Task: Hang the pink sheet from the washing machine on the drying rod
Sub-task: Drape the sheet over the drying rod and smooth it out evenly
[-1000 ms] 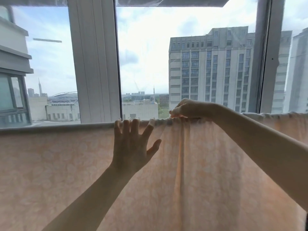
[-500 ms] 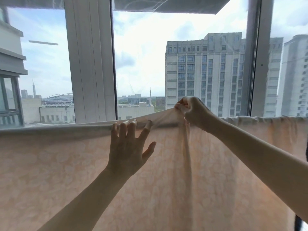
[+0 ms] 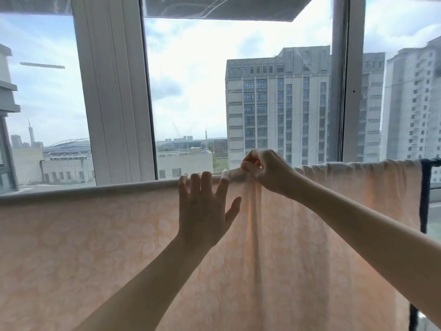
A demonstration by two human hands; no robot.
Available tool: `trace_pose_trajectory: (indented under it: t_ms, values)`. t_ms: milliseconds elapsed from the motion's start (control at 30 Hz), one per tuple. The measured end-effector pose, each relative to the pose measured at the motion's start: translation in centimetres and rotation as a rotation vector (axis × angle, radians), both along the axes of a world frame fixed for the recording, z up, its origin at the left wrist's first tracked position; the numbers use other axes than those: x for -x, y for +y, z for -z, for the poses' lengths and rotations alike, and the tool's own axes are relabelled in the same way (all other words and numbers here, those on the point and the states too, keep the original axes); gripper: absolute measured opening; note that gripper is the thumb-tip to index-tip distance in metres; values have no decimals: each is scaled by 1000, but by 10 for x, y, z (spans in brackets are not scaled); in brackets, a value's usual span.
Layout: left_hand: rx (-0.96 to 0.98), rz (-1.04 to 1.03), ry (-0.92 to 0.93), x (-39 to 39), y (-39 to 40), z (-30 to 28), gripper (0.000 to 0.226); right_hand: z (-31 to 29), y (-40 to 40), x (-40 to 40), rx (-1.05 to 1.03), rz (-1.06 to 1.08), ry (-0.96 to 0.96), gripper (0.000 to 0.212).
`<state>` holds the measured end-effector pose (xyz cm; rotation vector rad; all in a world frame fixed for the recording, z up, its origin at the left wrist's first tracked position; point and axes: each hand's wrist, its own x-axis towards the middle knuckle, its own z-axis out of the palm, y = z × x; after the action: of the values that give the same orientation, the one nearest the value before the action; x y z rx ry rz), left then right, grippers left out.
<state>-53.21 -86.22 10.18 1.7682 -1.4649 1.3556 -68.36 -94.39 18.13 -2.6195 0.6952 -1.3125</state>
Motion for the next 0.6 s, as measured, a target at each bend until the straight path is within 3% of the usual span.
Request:
trace_pose_trajectory:
  t_ms: [167, 333, 600]
  values:
    - [-13, -23, -12, -12, 1, 2, 59, 4, -5, 20, 1, 18, -96, 9]
    - [-21, -34, -3, -14, 1, 2, 61, 14, -8, 27, 42, 31, 36, 20]
    - [4, -46, -26, -18, -4, 3, 58, 10, -7, 12, 190, 173, 38, 8]
